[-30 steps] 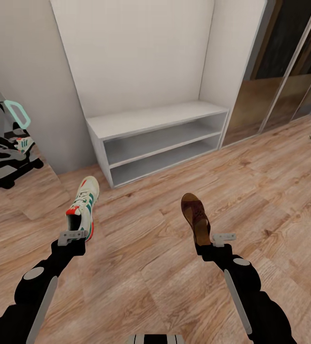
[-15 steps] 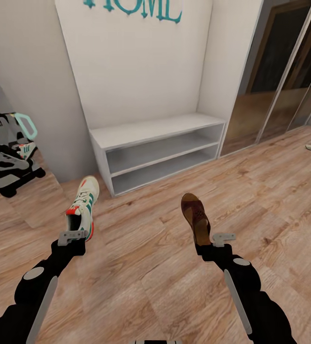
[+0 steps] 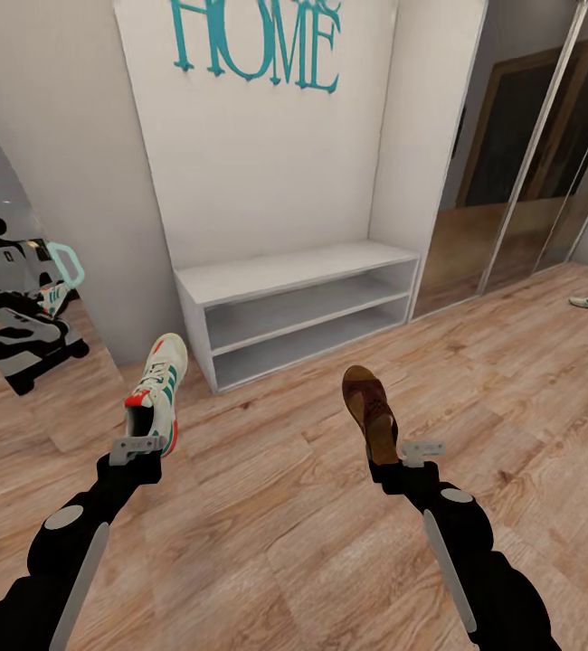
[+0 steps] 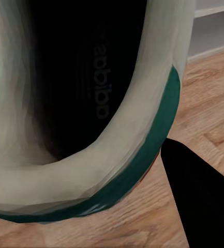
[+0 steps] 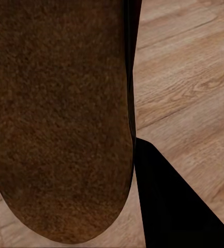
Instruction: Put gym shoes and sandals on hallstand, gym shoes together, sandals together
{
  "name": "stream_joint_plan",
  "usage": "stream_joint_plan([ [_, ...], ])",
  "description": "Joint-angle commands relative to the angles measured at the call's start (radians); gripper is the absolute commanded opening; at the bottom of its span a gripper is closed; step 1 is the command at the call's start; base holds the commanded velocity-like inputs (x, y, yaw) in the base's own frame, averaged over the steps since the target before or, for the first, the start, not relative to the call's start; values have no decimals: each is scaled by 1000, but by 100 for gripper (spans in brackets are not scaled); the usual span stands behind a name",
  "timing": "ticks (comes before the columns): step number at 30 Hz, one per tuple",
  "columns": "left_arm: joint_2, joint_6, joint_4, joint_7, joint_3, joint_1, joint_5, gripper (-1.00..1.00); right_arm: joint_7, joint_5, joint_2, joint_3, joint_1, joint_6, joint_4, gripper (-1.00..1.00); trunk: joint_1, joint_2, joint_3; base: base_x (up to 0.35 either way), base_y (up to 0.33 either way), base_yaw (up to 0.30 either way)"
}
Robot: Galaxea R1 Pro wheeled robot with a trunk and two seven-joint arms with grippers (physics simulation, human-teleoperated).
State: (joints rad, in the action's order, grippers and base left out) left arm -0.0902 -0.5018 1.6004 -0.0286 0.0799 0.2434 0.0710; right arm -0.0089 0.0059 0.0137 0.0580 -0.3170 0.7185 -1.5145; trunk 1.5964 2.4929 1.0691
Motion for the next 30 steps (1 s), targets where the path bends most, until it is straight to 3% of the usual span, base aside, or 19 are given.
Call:
stream_joint_plan([
  [1,0,-6,1,-4,1,0,7,-100,-3,-3,0,0,-1,6,-1,-100,-4,-7,-4,0,0,0],
  [13,0,-6,1,-4,1,1,8,-100,-3,-3,0,0,-1,6,-1,-100,-50,-91,-61,0,0,0],
  [26,0,-6,2,-4,1,1,9,-100,-3,-3,0,0,-1,6,-1,-100,-50,-91,-83,0,0,0],
  [30,0,-6,1,-4,1,1,9,-100,-3,-3,0,0,-1,6,-1,-100,-35,-63,-77,0,0,0],
])
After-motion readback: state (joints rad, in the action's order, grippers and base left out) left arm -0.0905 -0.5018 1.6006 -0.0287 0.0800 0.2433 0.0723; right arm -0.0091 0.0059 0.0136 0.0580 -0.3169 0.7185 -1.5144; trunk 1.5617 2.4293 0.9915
